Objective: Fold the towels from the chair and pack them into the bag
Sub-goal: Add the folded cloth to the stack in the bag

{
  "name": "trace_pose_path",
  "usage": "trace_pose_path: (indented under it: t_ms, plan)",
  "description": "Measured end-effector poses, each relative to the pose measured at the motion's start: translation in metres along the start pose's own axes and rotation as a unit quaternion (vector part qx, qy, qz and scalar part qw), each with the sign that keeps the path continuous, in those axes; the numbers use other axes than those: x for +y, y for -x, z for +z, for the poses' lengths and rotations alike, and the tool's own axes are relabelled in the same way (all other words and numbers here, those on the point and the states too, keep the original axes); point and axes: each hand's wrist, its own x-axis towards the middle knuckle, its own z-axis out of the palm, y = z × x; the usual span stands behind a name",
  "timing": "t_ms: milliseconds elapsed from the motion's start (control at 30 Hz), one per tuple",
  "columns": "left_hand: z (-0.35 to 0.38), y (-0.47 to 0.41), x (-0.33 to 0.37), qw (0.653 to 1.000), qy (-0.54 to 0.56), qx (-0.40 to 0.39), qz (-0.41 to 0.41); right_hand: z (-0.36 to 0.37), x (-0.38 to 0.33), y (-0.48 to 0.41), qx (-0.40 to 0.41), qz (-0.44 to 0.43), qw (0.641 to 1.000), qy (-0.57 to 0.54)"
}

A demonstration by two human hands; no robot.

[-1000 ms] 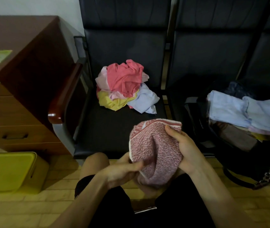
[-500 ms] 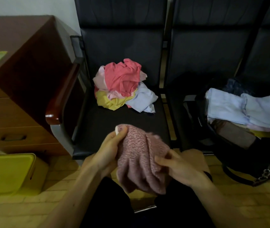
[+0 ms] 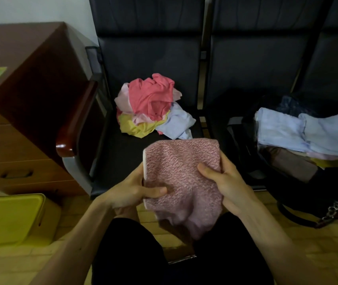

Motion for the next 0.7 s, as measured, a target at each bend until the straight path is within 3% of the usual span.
trace_pose_path:
  t_ms: [200,267,333,467,567,700]
  plan:
    - [0.0,-0.011,0.008,0.999,-0.023,0.022,-0.014,0.003,-0.021,-0.008,0.088,0.098,0.99,-0.055]
    - [0.001,-0.017,0.014,0.995,0.004,0.097,-0.026,0.0,-0.023,-0.01,0.116,0.16,0.977,-0.074]
    - [0.002,-0.023,0.017,0.984,0.022,0.175,-0.014,0.0,-0.023,-0.009,0.094,0.176,0.978,-0.069]
    - [0.003,-0.023,0.029,0.98,0.057,0.179,0.07,-0.002,-0.025,-0.001,-0.002,0.06,0.992,0.108]
    - [-0.001,-0.016,0.044,0.976,-0.019,0.173,0.132,0.001,-0.042,-0.002,-0.034,-0.048,0.983,0.173]
    - [-0.006,-0.008,0.064,0.946,-0.136,0.199,0.217,0.01,-0.07,-0.012,-0.047,-0.095,0.963,0.248]
